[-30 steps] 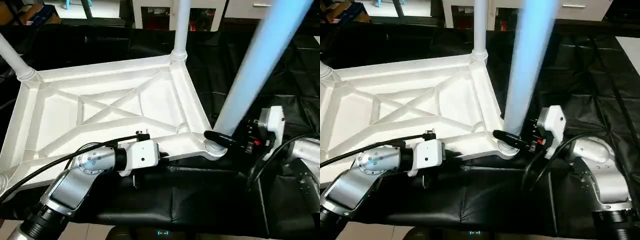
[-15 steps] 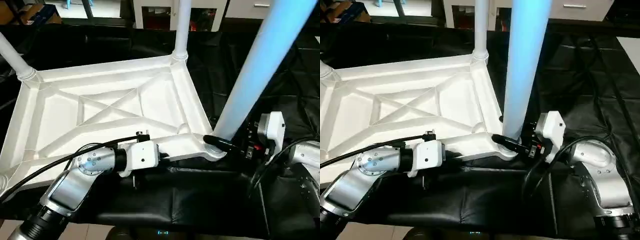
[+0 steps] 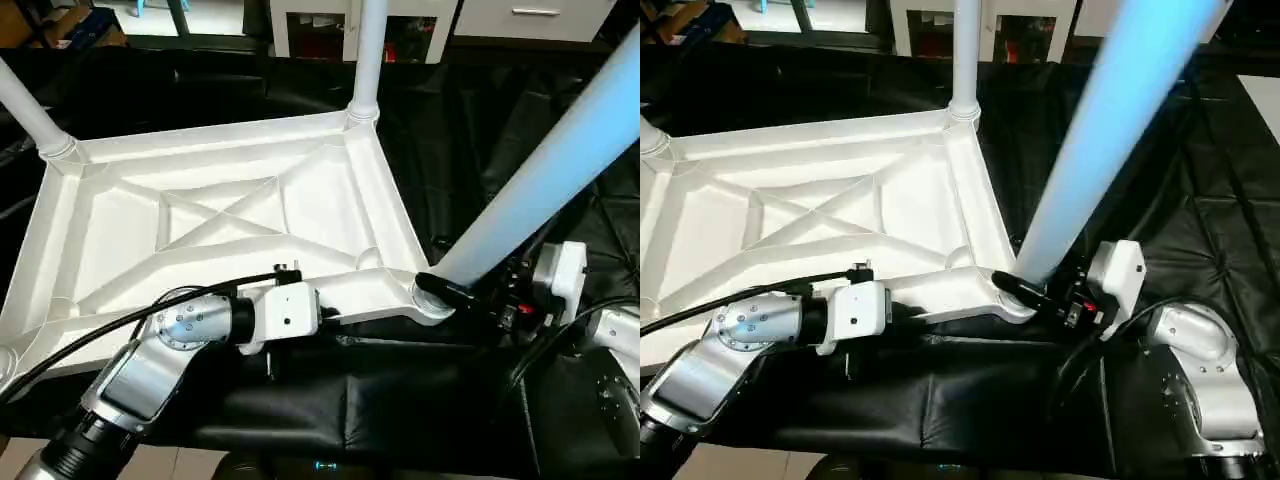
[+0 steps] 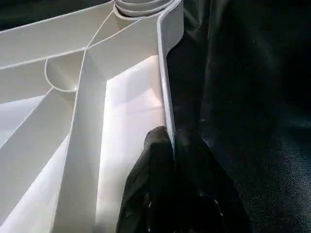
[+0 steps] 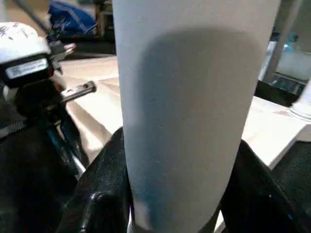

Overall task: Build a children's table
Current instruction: Insert table leg to table base

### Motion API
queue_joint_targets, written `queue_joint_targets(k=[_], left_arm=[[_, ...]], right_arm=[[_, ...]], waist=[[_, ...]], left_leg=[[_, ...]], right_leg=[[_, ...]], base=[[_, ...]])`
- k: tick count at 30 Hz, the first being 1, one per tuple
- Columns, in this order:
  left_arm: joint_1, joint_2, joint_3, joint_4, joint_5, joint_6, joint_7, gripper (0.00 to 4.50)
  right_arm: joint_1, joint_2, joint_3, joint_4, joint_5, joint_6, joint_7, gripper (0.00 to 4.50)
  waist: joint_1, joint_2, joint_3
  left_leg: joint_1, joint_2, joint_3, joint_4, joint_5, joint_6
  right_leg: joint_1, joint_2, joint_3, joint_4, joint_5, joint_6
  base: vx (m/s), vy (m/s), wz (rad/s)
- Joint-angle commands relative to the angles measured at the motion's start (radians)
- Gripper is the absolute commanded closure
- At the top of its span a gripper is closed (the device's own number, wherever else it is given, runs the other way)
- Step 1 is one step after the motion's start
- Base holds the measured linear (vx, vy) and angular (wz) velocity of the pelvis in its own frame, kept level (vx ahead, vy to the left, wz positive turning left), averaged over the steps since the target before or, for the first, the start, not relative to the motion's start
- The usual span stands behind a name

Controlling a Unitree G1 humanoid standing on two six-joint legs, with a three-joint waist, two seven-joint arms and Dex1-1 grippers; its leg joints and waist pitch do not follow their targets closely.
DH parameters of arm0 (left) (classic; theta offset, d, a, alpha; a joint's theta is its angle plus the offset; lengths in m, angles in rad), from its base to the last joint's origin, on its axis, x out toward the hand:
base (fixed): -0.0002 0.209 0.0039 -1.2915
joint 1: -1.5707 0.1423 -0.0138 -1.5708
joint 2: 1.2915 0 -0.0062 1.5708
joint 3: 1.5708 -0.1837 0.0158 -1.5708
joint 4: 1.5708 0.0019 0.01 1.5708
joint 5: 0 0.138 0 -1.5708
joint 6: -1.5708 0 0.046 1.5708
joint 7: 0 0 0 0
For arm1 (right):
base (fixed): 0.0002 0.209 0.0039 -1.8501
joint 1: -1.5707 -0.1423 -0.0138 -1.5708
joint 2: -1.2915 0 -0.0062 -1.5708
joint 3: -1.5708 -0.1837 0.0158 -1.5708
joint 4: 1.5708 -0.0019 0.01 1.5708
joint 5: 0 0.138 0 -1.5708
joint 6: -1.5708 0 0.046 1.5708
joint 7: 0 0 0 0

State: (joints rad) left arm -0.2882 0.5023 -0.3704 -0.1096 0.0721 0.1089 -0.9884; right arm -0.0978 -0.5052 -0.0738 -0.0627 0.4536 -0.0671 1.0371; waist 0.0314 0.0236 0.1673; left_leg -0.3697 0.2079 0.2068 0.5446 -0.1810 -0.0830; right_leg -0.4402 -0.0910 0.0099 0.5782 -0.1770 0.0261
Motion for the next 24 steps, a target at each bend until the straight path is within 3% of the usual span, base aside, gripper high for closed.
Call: queue_joint_targets(k=[1,5,9,16,20,24], left_arm=[[0.037,0.0,-0.042,0.066,0.007,0.012,-0.006,4.5],[0.035,-0.002,-0.043,0.066,0.008,0.012,-0.005,4.5],[0.036,-0.002,-0.044,0.067,0.008,0.009,-0.006,4.5],[0.041,-0.002,-0.045,0.064,0.009,0.009,-0.005,4.5],[0.042,-0.001,-0.046,0.062,0.009,0.009,-0.006,4.5],[0.04,-0.002,-0.047,0.063,0.009,0.009,-0.007,4.5]], right_arm=[[0.033,0.008,0.003,0.027,0.02,0.041,-0.007,2.65],[0.048,0.017,-0.006,0.037,0.024,0.035,-0.025,2.65],[0.074,0.011,0.019,0.046,-0.039,-0.039,-0.001,2.65],[0.108,0.009,0.054,0.056,-0.071,-0.085,0.014,2.65],[0.114,-0.001,0.073,0.048,-0.078,-0.088,0.03,2.65],[0.114,-0.024,0.106,0.023,-0.069,-0.037,0.055,2.65]], waist=[[-0.006,-0.024,-0.041],[-0.006,-0.025,-0.041],[-0.006,-0.025,-0.042],[-0.005,-0.026,-0.042],[-0.006,-0.026,-0.044],[-0.004,-0.026,-0.045]], left_leg=[[0.006,0.009,0.001,-0.05,-0.158,0.136],[0.005,0.009,0.001,-0.051,-0.166,0.13],[0.005,0.009,0.001,-0.052,-0.174,0.123],[0.006,0.01,0.0,-0.054,-0.19,0.12],[0.005,0.009,0.0,-0.053,-0.183,0.121],[0.006,0.009,-0.001,-0.052,-0.171,0.129]], right_leg=[[0.043,-0.012,0.01,-0.058,-0.119,-0.224],[0.042,-0.013,0.01,-0.06,-0.14,-0.216],[0.042,-0.013,0.01,-0.061,-0.148,-0.206],[0.041,-0.013,0.01,-0.064,-0.175,-0.195],[0.043,-0.012,0.01,-0.062,-0.156,-0.198],[0.045,-0.011,0.01,-0.06,-0.127,-0.204]], base=[[0.0,0.0,0.0],[0.0,0.0,0.0],[0.0,0.0,0.0],[0.0,0.0,0.0],[0.0,0.0,0.0],[0.0,0.0,0.0]])
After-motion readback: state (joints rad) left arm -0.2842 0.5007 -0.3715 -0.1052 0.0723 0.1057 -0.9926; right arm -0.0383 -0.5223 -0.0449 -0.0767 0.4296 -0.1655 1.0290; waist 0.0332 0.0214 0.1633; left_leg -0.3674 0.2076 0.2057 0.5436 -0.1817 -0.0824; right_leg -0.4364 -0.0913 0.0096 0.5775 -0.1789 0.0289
